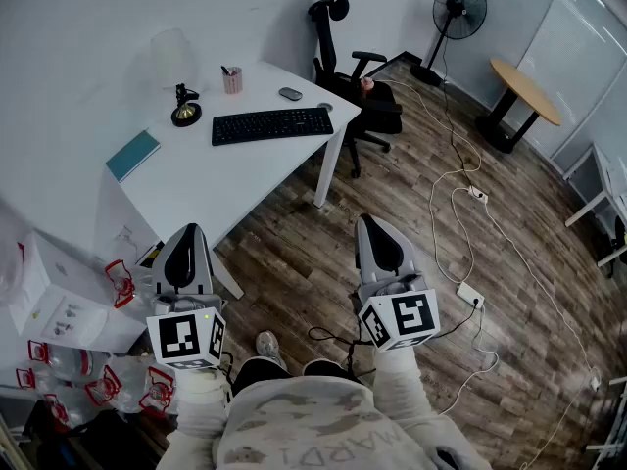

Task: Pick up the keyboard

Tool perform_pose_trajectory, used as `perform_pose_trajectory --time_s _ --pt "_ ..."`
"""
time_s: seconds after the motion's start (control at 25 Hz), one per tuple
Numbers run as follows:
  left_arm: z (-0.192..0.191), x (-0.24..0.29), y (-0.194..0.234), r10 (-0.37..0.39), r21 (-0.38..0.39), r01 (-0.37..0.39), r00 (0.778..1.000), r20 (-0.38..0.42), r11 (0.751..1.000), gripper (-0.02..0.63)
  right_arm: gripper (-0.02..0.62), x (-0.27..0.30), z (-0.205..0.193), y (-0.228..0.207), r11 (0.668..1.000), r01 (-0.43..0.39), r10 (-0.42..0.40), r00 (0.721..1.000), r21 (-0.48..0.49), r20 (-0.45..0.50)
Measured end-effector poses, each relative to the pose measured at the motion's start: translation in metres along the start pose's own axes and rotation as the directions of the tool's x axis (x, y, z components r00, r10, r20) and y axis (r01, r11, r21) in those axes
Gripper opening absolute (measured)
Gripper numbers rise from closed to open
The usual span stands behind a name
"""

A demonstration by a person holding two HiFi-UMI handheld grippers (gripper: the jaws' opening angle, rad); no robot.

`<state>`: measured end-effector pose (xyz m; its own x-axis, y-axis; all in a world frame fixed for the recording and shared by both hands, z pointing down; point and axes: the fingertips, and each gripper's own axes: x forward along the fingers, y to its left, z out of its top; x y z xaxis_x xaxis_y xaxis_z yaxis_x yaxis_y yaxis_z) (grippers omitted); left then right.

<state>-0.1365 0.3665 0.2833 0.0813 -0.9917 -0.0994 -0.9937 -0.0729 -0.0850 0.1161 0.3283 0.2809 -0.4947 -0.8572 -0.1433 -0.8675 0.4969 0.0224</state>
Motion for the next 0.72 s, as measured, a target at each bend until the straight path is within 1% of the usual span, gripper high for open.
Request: perform_pose_trajectory --time_s 0.32,0.6,0.72 --pt "0.0 0.006 0.009 -0.01 0.005 0.01 1.0 -0.006 1.0 0.006 0.009 0.008 0.0 0.005 1.0 0.009 -0.009 1.0 -0.002 0.002" --pt "-0.005 0.028 0.018 -0.023 0.011 0.023 1.0 -0.017 1.0 0.006 0.009 0.029 -0.007 0.002 1.0 0.02 -0.02 1.0 0.009 -0.003" --pt "-0.01 0.042 0.024 -0.029 0.012 0.029 0.999 -0.023 0.999 0.006 0.009 0.042 -0.011 -0.002 0.999 0.034 -0.034 0.999 0.02 0.013"
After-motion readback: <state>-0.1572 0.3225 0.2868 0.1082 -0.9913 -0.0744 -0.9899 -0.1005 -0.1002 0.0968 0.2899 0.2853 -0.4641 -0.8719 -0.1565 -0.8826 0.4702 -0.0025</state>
